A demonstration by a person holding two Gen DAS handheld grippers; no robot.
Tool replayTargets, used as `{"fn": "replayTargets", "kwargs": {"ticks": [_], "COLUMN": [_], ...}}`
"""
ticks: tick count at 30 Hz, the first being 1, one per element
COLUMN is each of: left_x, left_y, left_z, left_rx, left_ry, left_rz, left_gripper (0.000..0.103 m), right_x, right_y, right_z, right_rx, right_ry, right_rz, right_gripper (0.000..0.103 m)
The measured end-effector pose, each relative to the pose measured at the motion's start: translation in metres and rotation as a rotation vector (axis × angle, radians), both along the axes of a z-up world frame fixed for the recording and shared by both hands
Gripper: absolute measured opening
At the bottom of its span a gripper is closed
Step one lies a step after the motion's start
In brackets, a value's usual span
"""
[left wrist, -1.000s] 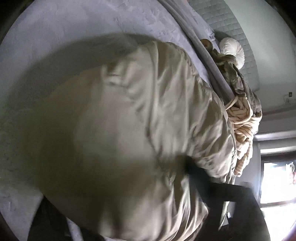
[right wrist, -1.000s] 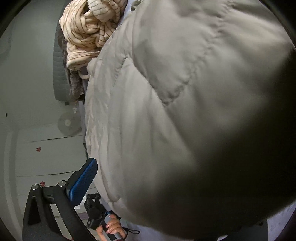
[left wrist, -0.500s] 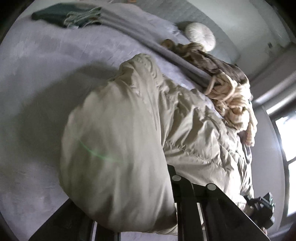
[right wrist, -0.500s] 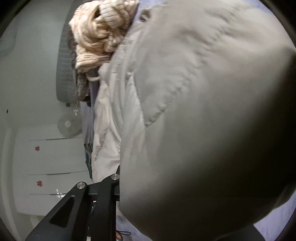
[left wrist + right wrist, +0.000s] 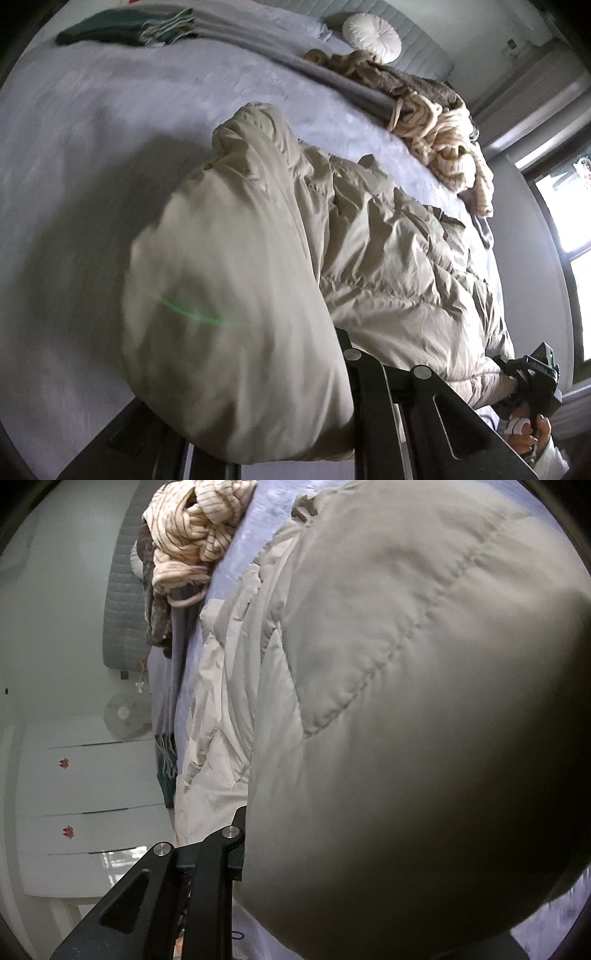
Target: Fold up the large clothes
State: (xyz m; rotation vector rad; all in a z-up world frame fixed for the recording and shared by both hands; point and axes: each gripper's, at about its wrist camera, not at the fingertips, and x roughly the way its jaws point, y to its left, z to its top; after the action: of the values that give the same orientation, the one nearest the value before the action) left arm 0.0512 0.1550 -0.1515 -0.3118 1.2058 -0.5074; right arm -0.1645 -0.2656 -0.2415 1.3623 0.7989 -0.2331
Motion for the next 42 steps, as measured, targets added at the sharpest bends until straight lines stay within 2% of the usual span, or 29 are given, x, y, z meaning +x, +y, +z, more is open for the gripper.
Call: {"fn": "replayTargets", "kwargs": {"ticks": [4,9,11,15,17,18,19,27,34,42], "left_x": [-0.043,-0.073,-0.078,-0.085,-0.09,-0.091,-0.094,-0.14,-0.172,-0.202], "left_y": [0.02,0.024,0.023,0.023,0.024,0.027,0.03,0.042,0.028,0.009], "left_z": [-0.005,-0.021,-0.024,-0.018,-0.013,-0.011,-0.008,0.01,0.028,0.045], "left_rx": [0.026,0.064,0.078,0.122,0.156,0.18,0.194,0.264,0.266,0.325], "left_ry": [0.042,0.087,0.094,0.094,0.099,0.099,0.096,0.105,0.099,0.089], "left_rz": [0.015,0.031,0.042,0.064,0.077,0.087,0.097,0.082,0.046,-0.003], "left_gripper": [0.018,0.018,0.018,0.023,0.04,0.058,0.063,0.063,0.064,0.064], "right_x": [-0.034,-0.057,-0.061,-0.066,-0.071,-0.075,-0.08,-0.123,-0.141,-0.152], "right_y": [0.017,0.026,0.026,0.024,0.025,0.026,0.028,0.031,0.038,0.056], "right_z": [-0.003,-0.012,-0.016,-0.016,-0.009,-0.006,-0.001,0.03,0.054,0.059], "right_rx": [0.032,0.058,0.062,0.075,0.064,0.057,0.048,-0.019,-0.084,-0.155], "right_ry": [0.013,0.034,0.043,0.071,0.081,0.085,0.089,0.09,0.073,0.126], "right_rz": [0.006,0.014,0.02,0.022,0.042,0.052,0.065,0.106,0.164,0.249], "right_gripper": [0.022,0.023,0.026,0.041,0.049,0.055,0.057,0.059,0.059,0.06]}}
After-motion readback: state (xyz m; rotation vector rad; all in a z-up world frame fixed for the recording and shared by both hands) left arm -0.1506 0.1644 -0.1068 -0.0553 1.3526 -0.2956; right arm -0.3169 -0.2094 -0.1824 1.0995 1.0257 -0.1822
